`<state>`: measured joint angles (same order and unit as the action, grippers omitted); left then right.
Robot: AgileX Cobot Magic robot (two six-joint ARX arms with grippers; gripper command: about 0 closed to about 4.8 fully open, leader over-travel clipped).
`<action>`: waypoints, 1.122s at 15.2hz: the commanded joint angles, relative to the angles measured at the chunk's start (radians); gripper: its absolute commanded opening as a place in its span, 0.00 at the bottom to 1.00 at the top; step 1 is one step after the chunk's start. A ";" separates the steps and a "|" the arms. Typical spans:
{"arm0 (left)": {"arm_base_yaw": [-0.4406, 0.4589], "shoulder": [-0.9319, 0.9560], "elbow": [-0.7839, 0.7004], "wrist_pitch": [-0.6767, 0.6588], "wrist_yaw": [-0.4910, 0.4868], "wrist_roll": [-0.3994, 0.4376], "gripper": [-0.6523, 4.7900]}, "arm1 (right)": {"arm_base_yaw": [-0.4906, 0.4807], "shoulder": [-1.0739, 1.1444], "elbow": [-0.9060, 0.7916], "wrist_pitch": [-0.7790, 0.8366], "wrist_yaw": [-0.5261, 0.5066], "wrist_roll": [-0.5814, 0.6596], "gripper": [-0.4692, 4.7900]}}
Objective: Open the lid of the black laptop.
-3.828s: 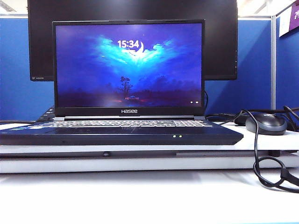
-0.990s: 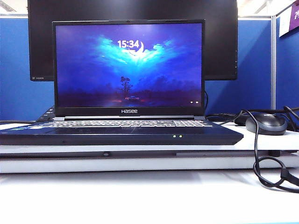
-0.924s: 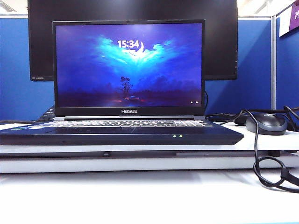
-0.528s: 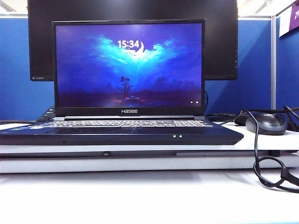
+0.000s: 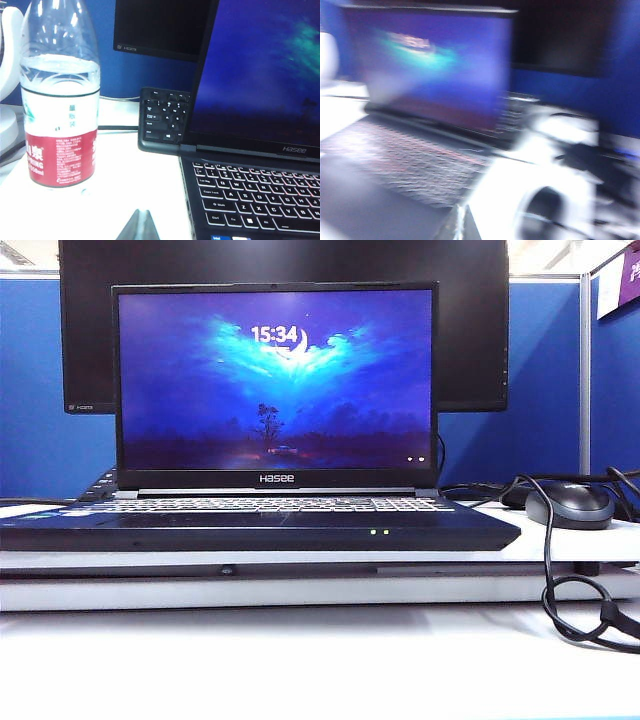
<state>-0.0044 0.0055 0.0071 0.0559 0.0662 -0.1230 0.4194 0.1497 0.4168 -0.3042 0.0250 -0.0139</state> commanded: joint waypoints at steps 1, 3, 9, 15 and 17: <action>0.001 -0.002 0.000 0.009 0.000 0.007 0.12 | -0.114 -0.013 -0.215 0.254 0.159 0.045 0.09; 0.002 -0.002 0.000 0.009 0.001 0.007 0.12 | -0.139 -0.034 -0.311 0.332 0.158 0.095 0.09; 0.002 -0.002 0.000 0.009 0.001 0.007 0.12 | -0.325 -0.141 -0.363 0.334 0.156 0.100 0.09; 0.002 -0.002 0.000 0.009 0.001 0.007 0.12 | -0.367 -0.148 -0.376 0.314 0.095 0.100 0.09; 0.002 -0.002 0.000 0.009 0.001 0.007 0.12 | -0.367 -0.148 -0.385 0.308 0.069 0.100 0.09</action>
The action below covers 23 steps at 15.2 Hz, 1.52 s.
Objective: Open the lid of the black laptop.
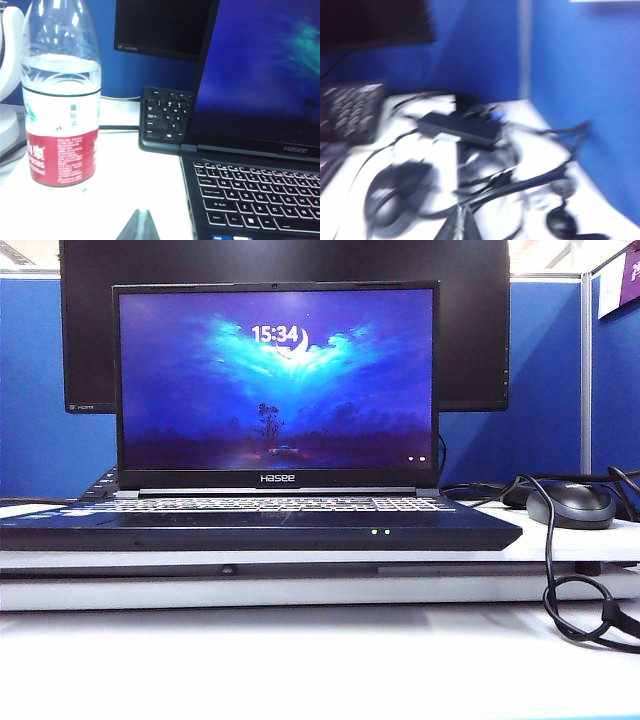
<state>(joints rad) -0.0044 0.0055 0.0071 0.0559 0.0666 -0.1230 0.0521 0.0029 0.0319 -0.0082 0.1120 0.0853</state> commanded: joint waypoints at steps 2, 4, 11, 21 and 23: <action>0.002 -0.002 0.000 0.009 0.000 0.007 0.12 | 0.000 -0.002 -0.010 0.036 -0.020 0.001 0.09; 0.002 -0.002 0.000 0.009 0.001 0.007 0.12 | 0.000 -0.002 -0.013 0.038 -0.040 0.000 0.09; 0.002 -0.002 0.000 0.009 0.001 0.007 0.12 | 0.000 -0.002 -0.032 0.095 -0.067 -0.006 0.09; 0.002 -0.002 0.000 0.009 0.001 0.007 0.12 | 0.025 -0.002 -0.032 0.087 -0.089 0.004 0.09; 0.002 -0.002 0.000 0.009 0.000 0.007 0.12 | 0.024 -0.002 -0.032 0.087 -0.089 0.004 0.09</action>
